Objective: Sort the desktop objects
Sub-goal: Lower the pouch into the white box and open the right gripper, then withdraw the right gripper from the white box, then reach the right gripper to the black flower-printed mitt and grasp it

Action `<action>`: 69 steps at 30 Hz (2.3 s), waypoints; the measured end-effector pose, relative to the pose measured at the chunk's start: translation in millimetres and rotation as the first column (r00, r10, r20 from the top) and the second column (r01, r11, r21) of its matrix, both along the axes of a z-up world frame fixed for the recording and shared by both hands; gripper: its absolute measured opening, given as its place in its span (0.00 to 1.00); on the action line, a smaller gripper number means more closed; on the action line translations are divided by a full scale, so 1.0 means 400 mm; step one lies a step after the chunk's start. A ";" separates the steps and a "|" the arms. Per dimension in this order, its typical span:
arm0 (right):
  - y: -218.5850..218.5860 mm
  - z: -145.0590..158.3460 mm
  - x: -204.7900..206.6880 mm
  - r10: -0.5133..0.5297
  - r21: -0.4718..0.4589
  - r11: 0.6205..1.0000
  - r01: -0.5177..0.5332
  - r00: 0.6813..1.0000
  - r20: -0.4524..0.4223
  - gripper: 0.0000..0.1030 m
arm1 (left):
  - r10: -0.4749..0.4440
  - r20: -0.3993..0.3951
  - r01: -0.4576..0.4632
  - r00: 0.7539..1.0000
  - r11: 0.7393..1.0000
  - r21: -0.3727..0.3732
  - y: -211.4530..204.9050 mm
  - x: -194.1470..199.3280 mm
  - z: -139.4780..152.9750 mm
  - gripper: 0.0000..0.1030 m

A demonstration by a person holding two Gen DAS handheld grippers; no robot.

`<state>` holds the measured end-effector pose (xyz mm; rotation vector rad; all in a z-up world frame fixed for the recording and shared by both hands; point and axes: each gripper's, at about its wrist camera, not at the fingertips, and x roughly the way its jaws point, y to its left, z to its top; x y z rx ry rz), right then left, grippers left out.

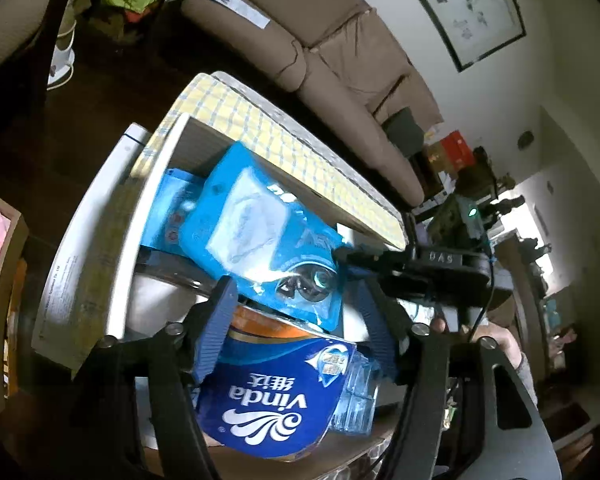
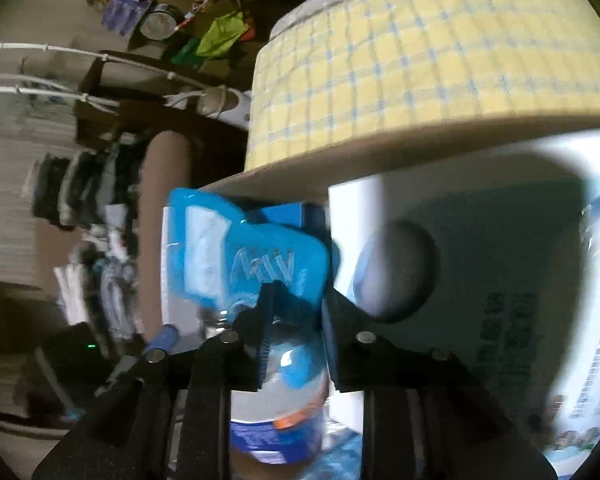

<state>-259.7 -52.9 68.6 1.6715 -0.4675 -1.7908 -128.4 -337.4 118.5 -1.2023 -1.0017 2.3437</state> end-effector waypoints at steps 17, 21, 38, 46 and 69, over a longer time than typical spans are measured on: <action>-0.121 0.060 0.037 0.094 0.187 0.981 -0.044 0.959 -0.266 0.32 | 0.005 -0.001 -0.005 1.000 0.999 -0.048 0.009 -0.001 0.005 0.63; -0.097 0.086 0.067 0.109 0.203 0.978 -0.048 0.947 -0.302 0.40 | -0.007 -0.013 0.006 1.000 0.998 -0.060 0.021 0.003 0.014 0.63; 0.049 0.139 0.279 0.108 0.248 0.969 -0.005 0.907 -0.406 0.64 | -0.121 -0.051 0.098 0.991 0.940 -0.326 0.171 0.075 0.052 0.91; 0.122 0.158 0.365 0.128 0.325 0.945 0.038 0.870 -0.475 0.86 | -0.147 -0.050 0.114 0.988 0.904 -0.413 0.248 0.143 0.092 0.99; 0.537 0.183 0.464 -0.060 0.270 0.932 0.241 0.839 -0.541 0.97 | -0.316 -0.063 0.246 0.947 0.836 -0.491 0.594 0.239 0.159 1.00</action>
